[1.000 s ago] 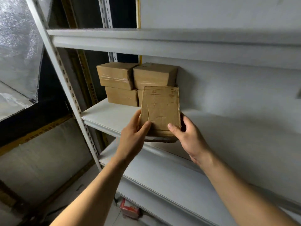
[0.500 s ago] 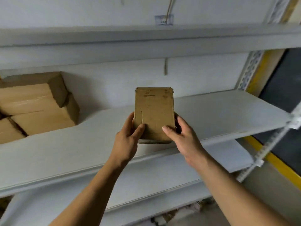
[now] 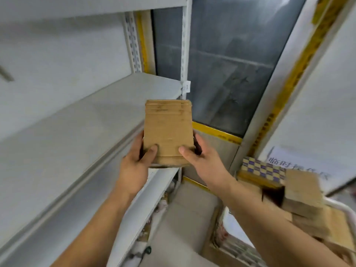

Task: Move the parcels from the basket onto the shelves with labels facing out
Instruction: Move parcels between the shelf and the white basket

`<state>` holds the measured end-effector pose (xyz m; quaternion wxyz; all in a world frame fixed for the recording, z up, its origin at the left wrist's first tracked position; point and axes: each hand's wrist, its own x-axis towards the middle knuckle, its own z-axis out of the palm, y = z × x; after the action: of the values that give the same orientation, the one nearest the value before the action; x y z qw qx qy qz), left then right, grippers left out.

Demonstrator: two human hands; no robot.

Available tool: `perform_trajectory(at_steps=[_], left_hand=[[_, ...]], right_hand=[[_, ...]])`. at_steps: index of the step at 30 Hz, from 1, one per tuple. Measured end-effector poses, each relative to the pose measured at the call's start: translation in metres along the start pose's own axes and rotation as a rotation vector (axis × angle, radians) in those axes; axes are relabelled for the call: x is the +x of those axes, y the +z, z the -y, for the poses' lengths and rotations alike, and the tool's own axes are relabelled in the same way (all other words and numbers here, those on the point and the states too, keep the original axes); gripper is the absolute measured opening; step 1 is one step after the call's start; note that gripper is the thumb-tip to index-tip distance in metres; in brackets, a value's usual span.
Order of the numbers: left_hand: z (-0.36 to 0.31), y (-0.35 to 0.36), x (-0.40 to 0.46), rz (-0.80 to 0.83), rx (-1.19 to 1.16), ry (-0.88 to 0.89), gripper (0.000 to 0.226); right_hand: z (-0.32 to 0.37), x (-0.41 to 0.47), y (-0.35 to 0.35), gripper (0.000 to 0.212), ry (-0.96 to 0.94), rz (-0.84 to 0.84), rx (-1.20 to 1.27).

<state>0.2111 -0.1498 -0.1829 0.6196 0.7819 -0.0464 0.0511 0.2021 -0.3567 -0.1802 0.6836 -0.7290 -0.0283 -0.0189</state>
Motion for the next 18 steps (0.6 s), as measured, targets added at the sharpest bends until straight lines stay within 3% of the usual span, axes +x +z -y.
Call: perform_trajectory(at_steps=[12, 18], left_hand=[[0.034, 0.267, 0.01, 0.492, 0.122, -0.129, 0.05], [0.089, 0.351, -0.009, 0.672, 0.126, -0.31, 0.06]], right_hand=[[-0.108, -0.077, -0.234, 0.066, 0.245, -0.377, 0.057], [-0.177, -0.111, -0.304, 0.072, 0.345, -0.423, 0.106]])
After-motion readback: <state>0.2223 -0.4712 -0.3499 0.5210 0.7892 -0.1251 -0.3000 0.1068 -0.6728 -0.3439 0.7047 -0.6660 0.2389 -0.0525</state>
